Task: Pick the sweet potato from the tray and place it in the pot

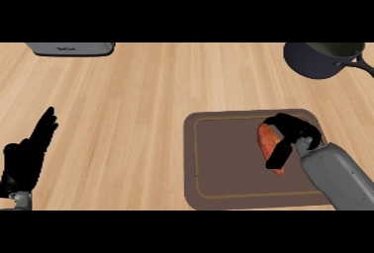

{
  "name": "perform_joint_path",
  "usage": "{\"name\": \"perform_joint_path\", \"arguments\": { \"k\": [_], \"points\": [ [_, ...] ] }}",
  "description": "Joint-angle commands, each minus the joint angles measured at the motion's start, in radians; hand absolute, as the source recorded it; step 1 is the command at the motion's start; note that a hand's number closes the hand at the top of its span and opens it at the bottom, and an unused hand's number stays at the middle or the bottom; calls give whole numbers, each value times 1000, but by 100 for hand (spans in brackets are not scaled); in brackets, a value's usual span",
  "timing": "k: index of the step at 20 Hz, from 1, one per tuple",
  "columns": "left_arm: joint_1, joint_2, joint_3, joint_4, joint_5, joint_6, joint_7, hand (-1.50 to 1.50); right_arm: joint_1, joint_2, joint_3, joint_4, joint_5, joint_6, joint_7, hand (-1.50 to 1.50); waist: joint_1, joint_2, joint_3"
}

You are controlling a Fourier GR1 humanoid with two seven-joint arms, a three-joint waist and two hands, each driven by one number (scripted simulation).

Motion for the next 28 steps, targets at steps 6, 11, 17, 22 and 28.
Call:
{"name": "perform_joint_path", "arguments": {
  "k": [6,11,17,22,28],
  "points": [
    [28,-17,45,28,-21,-50,-50,0,34,59,-51,-25,100,75,-33,150,1,4,6],
    [-30,-45,31,-58,-54,-20,83,0,4,85,-100,-17,119,126,-11,150,0,4,6],
    [-46,-40,19,22,-45,-53,-28,0,-332,180,-209,377,304,-249,-14,150,73,32,6],
    [-68,-53,8,23,-61,-42,4,0,-500,169,-176,577,451,-346,-18,150,55,24,6],
    [-41,-58,14,24,-52,-49,-6,0,-626,137,-94,603,670,-526,79,150,46,16,5]
  ]
}}
